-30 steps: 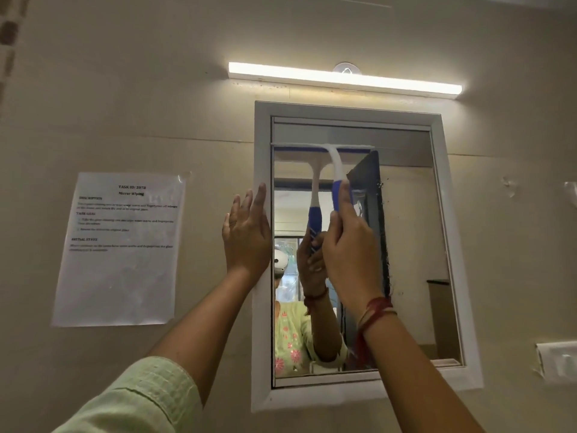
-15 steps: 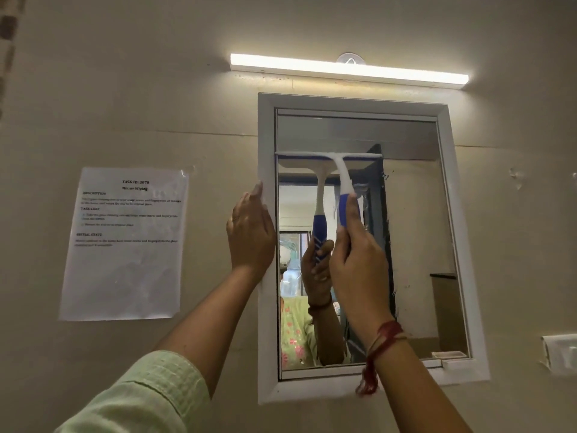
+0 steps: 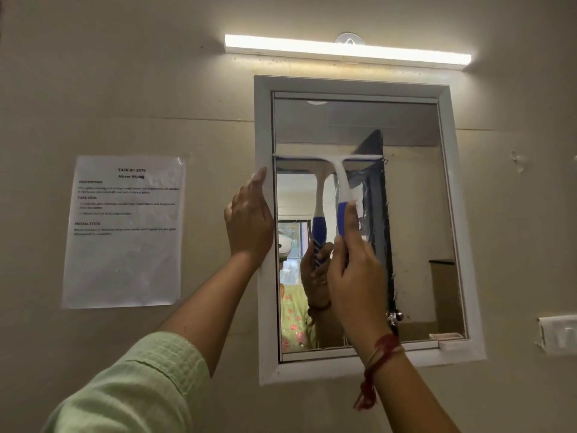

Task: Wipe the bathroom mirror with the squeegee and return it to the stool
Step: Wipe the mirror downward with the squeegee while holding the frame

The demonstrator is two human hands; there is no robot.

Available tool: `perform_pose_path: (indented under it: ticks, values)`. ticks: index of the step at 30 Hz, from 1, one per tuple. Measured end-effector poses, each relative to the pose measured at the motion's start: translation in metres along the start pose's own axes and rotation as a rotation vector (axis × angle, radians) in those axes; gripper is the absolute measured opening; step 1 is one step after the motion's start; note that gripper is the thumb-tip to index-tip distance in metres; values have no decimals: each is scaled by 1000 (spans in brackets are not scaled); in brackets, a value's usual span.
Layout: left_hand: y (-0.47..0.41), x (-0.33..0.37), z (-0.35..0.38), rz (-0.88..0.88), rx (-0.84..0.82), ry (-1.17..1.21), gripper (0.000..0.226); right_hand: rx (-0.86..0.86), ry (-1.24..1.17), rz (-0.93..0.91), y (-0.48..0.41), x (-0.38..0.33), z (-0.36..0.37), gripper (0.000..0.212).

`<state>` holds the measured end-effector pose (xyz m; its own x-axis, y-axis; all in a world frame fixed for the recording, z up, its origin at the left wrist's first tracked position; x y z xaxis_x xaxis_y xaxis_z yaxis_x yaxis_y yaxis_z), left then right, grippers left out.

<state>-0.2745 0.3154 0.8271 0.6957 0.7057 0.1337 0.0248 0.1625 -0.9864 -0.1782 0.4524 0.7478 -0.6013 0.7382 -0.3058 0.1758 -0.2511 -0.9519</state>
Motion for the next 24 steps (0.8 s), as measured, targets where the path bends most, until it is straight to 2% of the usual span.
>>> perform_pose_path:
  ticks: [5, 12, 19, 24]
  values:
    - [1, 0, -1, 7, -14, 14, 45, -11, -50, 3, 36, 8, -6, 55]
    - [0, -2, 0, 5, -16, 19, 45, 17, -17, 0, -1, 2, -9, 55]
    - [0, -1, -1, 18, -17, 22, 45, -4, -41, 12, 61, 12, -4, 55]
    - [0, -3, 1, 11, -1, 20, 45, 18, -54, -11, 35, 8, -5, 55]
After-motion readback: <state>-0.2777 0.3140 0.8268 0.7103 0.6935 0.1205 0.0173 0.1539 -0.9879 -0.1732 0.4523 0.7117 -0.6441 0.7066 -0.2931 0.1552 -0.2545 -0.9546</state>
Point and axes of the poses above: each hand's wrist, its own y-axis away from the middle knuckle, its own z-axis out of the palm, x = y × z, the point moved 2 cm from there along -y, towards the middle knuckle, and after that the axes turned 4 degrees about -y, right-handed, at the moved point
